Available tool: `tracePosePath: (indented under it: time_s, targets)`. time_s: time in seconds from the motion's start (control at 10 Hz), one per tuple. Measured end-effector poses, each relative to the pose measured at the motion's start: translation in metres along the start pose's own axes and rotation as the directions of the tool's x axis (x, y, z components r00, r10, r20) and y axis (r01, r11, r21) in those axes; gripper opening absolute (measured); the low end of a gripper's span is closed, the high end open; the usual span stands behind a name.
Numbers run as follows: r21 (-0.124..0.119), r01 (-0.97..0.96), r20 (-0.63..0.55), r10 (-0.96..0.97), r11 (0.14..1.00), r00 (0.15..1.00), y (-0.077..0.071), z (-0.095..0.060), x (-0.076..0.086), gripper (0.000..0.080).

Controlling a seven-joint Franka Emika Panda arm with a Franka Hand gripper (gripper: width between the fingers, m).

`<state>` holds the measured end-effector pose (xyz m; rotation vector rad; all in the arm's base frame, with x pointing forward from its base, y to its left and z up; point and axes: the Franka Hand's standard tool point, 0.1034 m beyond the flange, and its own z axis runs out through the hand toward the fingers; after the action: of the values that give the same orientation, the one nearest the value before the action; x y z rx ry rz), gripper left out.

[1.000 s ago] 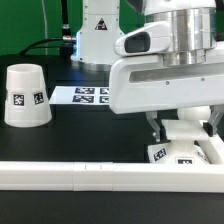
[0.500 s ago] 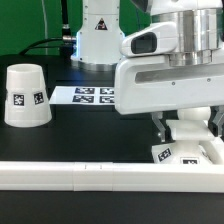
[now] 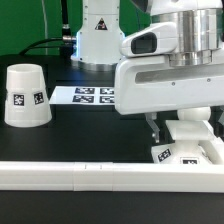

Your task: Assemble lamp

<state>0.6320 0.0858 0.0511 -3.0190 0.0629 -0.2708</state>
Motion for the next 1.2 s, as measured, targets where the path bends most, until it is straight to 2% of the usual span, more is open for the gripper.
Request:
tracePosePath:
  time_s: [0.2, 0.4, 0.6, 0.8, 1.2]
  targets:
    - [-0.015, -0.019, 0.02, 0.019, 1.0, 1.0, 0.013, -0.02, -0.039, 0.0699]
    - [-0.017, -0.039, 0.035, 0.039, 0.999, 0.999, 0.01, -0.039, -0.064, 0.0699]
    - [-0.014, -0.077, 0.037, 0.077, 0.997, 0.996, -0.006, -0.05, -0.075, 0.0699]
    - [-0.011, -0.087, 0.049, 0.088, 0.996, 0.995, -0.03, -0.044, -0.093, 0.0699]
    - [-0.013, -0.074, 0.046, 0.075, 0.997, 0.996, -0.026, -0.045, -0.09, 0.0699]
